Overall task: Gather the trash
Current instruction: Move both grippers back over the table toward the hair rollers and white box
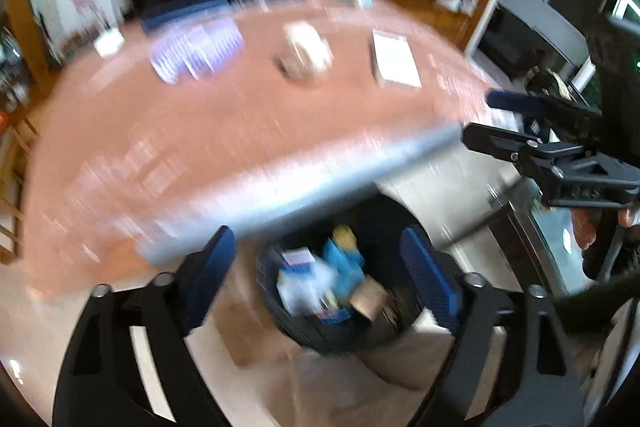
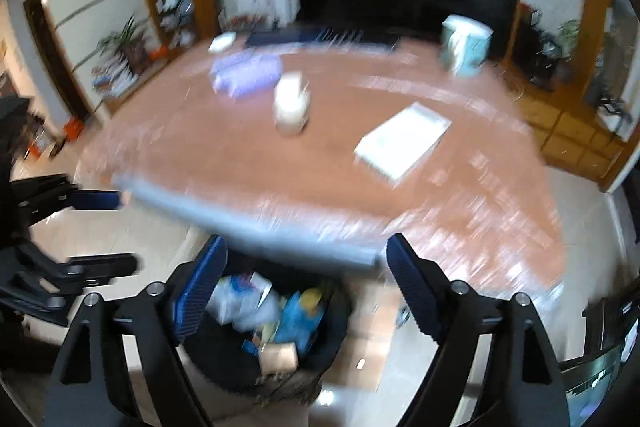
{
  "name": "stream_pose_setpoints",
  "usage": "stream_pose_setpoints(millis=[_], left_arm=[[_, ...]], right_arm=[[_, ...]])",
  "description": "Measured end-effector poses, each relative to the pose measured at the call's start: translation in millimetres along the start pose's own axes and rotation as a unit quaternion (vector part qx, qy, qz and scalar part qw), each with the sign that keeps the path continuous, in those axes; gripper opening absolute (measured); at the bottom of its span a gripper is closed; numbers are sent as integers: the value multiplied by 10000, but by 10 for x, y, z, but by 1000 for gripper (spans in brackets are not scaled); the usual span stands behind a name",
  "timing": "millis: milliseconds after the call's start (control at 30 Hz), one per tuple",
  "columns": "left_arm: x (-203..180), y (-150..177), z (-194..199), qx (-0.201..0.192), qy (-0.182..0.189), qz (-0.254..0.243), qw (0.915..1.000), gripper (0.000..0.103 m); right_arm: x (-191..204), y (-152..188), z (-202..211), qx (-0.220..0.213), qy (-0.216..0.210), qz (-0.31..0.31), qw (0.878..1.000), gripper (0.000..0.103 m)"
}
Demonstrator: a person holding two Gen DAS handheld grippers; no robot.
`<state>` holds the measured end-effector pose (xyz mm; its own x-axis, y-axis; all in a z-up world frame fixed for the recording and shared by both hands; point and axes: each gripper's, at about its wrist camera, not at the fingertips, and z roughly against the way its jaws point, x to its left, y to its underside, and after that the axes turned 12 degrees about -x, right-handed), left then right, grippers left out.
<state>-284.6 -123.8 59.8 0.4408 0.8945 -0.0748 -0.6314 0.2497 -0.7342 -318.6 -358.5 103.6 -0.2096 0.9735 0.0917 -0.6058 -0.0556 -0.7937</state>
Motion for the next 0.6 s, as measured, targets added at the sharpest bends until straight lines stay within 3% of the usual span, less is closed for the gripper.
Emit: stream_pose_setpoints(millis=[67,200,400,600], left_arm=[[164,-202,10,-244,-341,87,9991,92],[570,-536,-241,-364,-910,351,9946,92],[1063,-778,-805,-124,-1223,132,9923,92],[1321,-996,-1106,-43,-1077,198,9940,89]], right_arm=[[-114,-135,-95,-46,234,-215,9995,83],[-400,-324,-440,121,497,-813,9954,83],[-491,-429,-886,368,701,-923,9926,80],[-542,-474,-1154,474,824,-1178,9885,74]])
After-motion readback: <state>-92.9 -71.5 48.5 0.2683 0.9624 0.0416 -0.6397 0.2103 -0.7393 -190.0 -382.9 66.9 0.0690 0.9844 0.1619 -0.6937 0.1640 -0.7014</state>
